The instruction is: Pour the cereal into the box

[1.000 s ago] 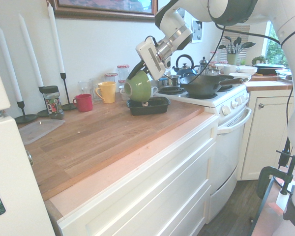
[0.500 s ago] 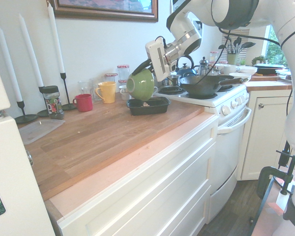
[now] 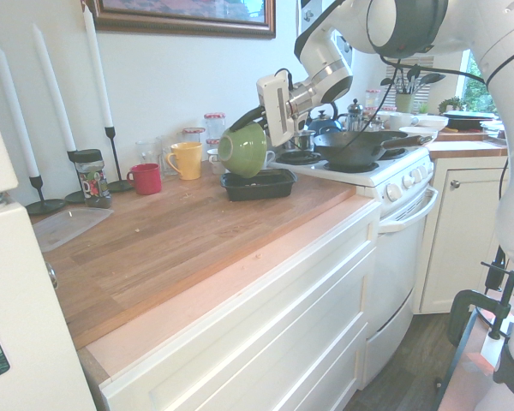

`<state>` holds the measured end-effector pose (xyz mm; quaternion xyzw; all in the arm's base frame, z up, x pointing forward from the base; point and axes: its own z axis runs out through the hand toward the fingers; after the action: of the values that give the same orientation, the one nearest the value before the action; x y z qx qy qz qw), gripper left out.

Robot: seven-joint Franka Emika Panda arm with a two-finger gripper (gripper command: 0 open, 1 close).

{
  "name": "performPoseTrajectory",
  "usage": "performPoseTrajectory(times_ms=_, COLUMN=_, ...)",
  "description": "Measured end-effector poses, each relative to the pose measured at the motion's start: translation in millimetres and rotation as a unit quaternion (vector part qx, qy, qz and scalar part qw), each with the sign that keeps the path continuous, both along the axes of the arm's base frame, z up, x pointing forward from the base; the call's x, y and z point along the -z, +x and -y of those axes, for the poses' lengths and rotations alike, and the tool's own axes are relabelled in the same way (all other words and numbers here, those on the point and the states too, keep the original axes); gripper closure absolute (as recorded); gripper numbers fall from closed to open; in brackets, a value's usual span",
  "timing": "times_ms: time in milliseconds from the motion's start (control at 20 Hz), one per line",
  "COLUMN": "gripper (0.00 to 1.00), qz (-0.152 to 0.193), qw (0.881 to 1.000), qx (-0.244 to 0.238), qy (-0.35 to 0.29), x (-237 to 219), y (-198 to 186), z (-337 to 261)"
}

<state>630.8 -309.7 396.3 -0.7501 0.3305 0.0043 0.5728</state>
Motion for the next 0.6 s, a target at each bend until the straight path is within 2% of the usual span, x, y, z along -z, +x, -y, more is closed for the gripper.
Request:
performPoseTrajectory(times_ms=300, gripper=1.00, qz=-0.002, qw=1.000, qx=0.001, qy=-0.013, x=0, y=0, z=0)
performPoseTrajectory(times_ms=450, gripper=1.00, qz=-0.033, qw=0.996, qx=0.007, qy=-0.082, x=-6, y=3, z=-5)
performPoseTrajectory(times_ms=600, gripper=1.00, qz=-0.053, qw=0.986, qx=0.011, qy=-0.159, x=-31, y=9, z=-30)
